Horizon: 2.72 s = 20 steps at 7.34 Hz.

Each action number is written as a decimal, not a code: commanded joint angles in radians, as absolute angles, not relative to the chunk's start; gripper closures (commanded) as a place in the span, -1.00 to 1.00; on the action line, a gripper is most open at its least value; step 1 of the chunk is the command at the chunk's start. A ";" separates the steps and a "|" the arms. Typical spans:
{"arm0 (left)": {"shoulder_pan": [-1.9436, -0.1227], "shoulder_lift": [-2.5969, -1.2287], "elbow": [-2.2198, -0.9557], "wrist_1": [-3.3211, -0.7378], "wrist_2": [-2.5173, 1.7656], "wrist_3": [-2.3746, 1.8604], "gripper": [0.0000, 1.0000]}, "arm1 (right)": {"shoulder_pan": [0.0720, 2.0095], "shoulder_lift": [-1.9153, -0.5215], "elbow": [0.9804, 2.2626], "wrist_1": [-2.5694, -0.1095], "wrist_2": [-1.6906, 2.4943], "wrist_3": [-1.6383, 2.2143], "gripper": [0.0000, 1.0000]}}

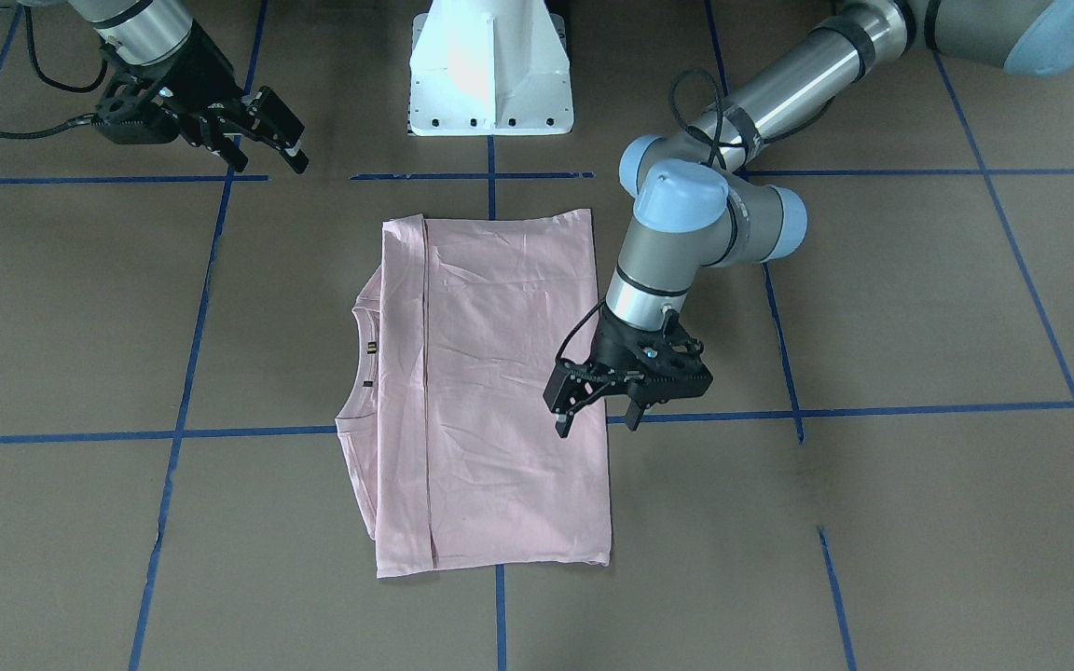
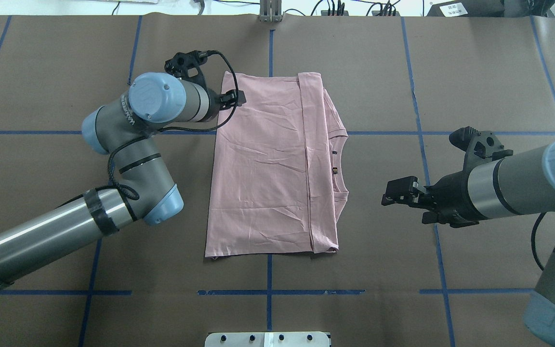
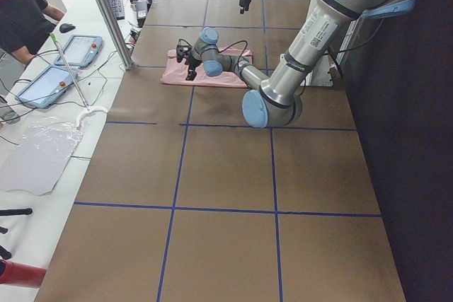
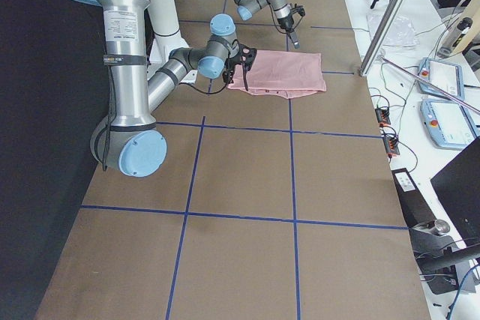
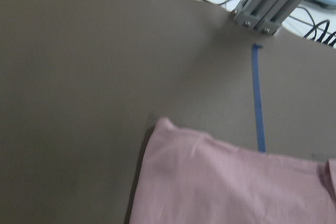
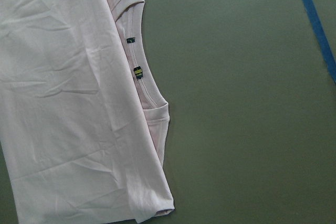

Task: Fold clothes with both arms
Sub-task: 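Move the left gripper down to the shirt's edge nearest the robot, then move the right gripper to the shirt's near corner beside the left gripper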

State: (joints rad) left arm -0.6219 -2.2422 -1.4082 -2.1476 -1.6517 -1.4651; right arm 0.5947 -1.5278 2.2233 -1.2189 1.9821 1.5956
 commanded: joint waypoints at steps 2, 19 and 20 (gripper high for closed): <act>-0.441 -2.087 -1.844 -1.722 -1.652 -1.673 -1.00 | 0.592 -1.520 2.226 -1.220 1.980 1.595 -1.00; -0.250 -2.069 -1.825 -1.618 -1.603 -1.876 0.50 | 0.617 -1.517 2.223 -1.221 1.982 1.594 -1.00; -0.250 -2.069 -1.827 -1.617 -1.601 -1.876 0.78 | 0.617 -1.517 2.223 -1.221 1.982 1.594 -1.00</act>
